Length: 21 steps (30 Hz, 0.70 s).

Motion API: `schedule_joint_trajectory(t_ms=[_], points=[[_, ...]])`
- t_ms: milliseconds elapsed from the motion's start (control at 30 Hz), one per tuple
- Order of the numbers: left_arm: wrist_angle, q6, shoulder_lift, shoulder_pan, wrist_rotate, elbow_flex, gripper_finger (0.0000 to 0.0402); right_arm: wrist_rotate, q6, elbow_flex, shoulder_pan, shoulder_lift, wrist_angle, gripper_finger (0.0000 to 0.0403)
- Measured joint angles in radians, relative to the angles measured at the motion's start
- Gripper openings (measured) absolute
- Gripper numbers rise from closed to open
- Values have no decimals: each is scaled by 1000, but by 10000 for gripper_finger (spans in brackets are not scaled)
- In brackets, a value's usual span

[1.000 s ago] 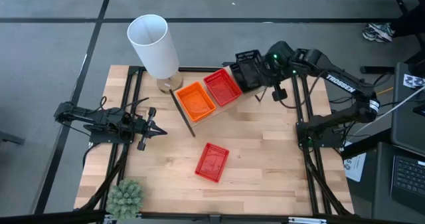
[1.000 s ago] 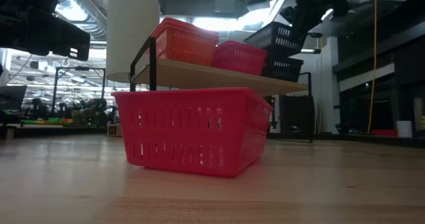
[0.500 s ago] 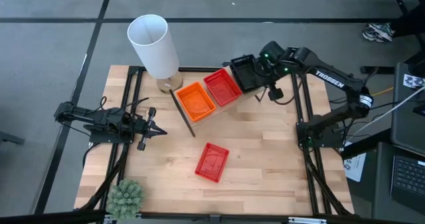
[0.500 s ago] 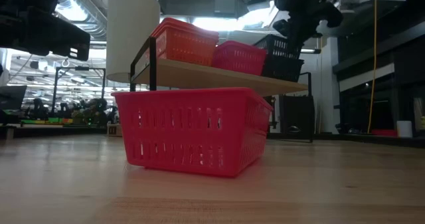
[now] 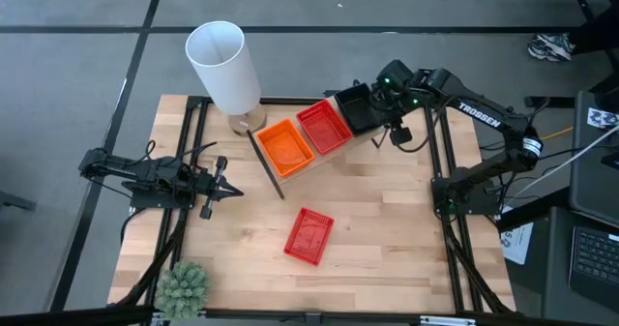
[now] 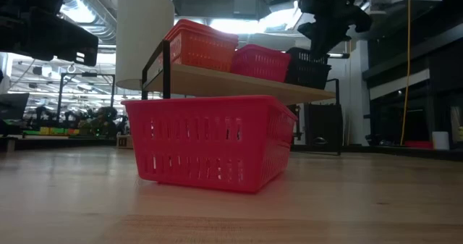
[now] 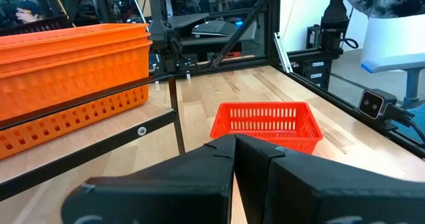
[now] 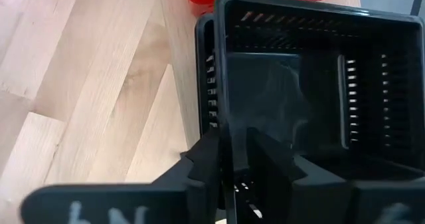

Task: Stack baskets on shelf by color
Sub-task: Stack the black basket on top of the other stacked black baskets on the shelf

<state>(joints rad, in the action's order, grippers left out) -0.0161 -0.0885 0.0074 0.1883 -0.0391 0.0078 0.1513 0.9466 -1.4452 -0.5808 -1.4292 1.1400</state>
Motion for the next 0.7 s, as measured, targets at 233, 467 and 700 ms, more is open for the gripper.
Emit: schedule_joint_trajectory(t_ms=[233, 467, 700], points=[[0, 0, 0, 0, 0, 0, 0, -1, -55, -26, 7, 0, 12, 105], [0, 0, 0, 0, 0, 0, 0, 36, -246, -146, 39, 0, 91, 111], [0, 0, 0, 0, 0, 0, 0, 284, -469, -198, 101, 1, 137, 111]])
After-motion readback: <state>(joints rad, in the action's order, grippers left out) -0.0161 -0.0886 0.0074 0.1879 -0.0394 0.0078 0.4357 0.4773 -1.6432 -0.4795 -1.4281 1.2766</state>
